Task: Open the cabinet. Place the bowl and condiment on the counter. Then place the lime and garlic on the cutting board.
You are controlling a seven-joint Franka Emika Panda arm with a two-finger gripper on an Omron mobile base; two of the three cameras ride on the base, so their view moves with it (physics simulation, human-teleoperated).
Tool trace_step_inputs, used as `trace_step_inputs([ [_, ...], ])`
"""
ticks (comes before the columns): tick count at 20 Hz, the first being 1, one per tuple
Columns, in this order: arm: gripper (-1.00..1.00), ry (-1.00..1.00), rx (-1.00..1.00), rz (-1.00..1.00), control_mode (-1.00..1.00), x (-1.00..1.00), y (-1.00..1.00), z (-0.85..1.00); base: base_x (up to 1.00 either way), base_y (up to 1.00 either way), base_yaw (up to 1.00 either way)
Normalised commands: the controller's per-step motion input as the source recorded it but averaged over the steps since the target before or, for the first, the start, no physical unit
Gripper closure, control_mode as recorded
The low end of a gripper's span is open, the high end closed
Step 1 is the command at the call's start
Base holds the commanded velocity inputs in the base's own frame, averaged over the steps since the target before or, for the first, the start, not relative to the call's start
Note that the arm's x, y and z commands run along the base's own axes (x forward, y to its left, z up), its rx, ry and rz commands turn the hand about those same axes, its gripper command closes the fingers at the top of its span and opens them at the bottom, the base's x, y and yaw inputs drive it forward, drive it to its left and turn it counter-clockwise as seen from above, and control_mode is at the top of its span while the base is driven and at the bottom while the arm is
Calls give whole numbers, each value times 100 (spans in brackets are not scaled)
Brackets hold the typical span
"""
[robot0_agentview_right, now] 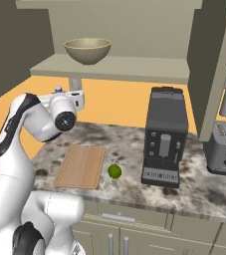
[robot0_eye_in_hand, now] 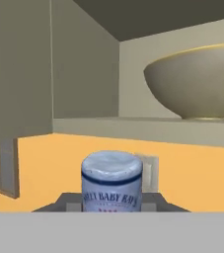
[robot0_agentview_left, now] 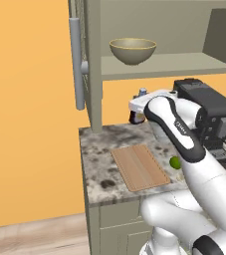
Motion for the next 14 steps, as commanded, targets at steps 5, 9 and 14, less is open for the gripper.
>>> trace_step_inputs([
  [5, 100, 11, 2, -8, -100, 3, 19, 3, 0, 0, 0],
  [9, 100, 13, 0, -6, -100, 8, 2, 0, 0, 0, 0],
  [14, 100, 16, 0, -5, -100, 14, 0, 0, 0, 0, 0],
])
